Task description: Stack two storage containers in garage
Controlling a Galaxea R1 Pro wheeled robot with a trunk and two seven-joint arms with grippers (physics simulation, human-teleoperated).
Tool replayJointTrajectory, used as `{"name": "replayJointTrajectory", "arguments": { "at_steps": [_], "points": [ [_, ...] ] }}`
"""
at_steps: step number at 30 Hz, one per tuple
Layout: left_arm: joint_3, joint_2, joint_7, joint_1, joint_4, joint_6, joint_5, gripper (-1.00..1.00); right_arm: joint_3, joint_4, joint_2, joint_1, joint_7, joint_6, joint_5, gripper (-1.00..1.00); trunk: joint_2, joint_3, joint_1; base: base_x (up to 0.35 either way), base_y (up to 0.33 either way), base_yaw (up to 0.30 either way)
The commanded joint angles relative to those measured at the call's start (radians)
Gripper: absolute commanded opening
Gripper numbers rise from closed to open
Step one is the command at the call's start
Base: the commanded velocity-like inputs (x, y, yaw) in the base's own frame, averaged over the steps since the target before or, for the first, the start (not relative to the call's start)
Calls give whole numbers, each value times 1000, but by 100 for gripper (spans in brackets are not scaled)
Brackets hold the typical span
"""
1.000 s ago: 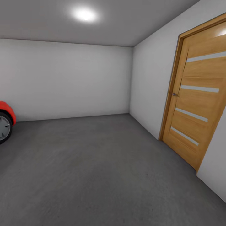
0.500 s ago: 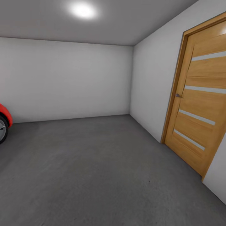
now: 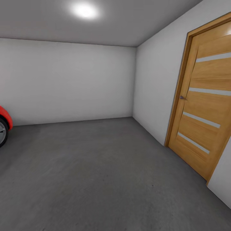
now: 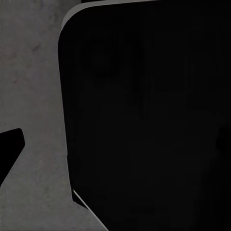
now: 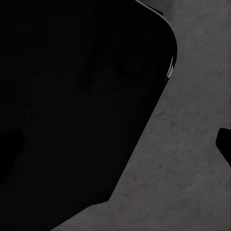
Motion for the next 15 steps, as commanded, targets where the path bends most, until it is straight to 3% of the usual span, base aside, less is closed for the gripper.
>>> {"name": "replayJointTrajectory", "arguments": {
  "at_steps": [1,7,15],
  "points": [
    [0,0,-1,0,0,-1,-1,100,4,0,0,0,0,0,0,100,0,-1,0,0,0,0],
    [0,0,-1,0,1,0,-1,100,4,0,0,0,0,0,0,100,0,-1,0,59,0,0],
    [0,1,2,0,1,10,-1,100,4,-1,-1,0,0,0,0,100,0,-1,0,292,0,0]
  ]
}}
